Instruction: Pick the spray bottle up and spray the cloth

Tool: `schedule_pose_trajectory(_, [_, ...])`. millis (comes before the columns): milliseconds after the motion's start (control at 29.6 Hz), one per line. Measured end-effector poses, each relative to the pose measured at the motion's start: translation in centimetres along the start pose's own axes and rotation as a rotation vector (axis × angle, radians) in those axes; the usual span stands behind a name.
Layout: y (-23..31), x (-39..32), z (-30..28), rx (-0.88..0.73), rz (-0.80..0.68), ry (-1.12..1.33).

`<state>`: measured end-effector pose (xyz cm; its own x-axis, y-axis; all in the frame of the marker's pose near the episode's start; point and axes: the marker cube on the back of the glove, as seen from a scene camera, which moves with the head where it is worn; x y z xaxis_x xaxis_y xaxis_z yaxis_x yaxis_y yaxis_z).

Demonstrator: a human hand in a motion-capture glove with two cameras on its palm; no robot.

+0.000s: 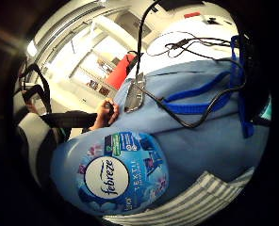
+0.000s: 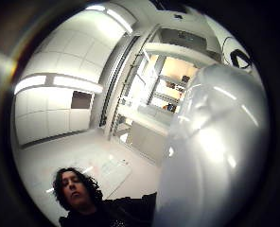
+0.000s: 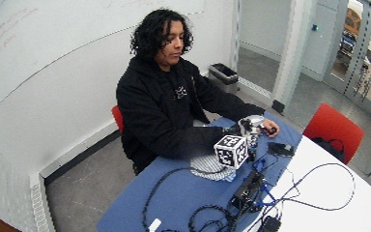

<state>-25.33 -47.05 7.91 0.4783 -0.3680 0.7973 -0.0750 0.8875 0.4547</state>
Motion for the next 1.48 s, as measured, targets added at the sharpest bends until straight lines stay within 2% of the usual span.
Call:
schedule_pose_trajectory(67, [0.3,-0.2,-0.1,-0.07,0.05,-0.022])
schedule_pose_trajectory(169, [3.7,-0.7,-1.4,-0.253,0.134,-0.017])
schedule_pose_trajectory(304, [5.4,-1.8,-4.8,-0.437,0.119,0.11])
schedule_pose_trajectory(540, [6.2,-4.1,-12.9,-0.507,-0.048,0.395])
schedule_pose_trajectory(709, [7.3,-6.3,-18.0,-0.593,-0.063,0.574])
schedule_pose_trajectory(1012, [7.6,-8.5,-23.9,-0.61,0.008,0.902])
schedule_pose_trajectory(1215, [8.7,-9.8,-25.9,-0.591,0.091,1.08])
schedule_pose_trajectory(1485, [7.7,-10.0,-25.7,-0.522,0.15,1.111])
